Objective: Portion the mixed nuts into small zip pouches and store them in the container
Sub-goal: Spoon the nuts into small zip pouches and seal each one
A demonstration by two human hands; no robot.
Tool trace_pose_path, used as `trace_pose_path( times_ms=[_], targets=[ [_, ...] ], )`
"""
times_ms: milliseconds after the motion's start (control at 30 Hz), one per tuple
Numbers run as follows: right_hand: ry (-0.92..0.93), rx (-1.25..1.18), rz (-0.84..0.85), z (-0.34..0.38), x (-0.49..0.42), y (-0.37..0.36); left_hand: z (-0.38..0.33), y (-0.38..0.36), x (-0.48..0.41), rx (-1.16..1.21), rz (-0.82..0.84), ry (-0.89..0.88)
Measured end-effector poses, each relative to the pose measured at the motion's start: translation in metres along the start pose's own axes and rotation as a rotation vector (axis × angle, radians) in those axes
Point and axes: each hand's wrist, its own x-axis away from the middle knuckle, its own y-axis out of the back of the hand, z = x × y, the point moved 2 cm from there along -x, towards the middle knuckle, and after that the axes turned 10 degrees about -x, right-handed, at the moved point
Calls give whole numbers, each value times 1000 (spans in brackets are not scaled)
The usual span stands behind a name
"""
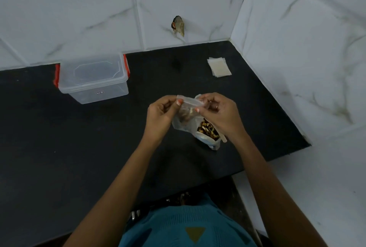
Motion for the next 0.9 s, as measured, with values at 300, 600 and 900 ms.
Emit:
trace_pose_path(
  times_ms=[300,600,900],
  targets=[
    [-121,-310,-21,11,-4,-11,-11,9,4,-60,-84,-52],
    [-6,-132,-175,10,-8,-22,-14,10,8,146,-89,8],
    [-88,-310,-83,13,-6,-25,-19,19,-1,-66,8,-35]
  ],
)
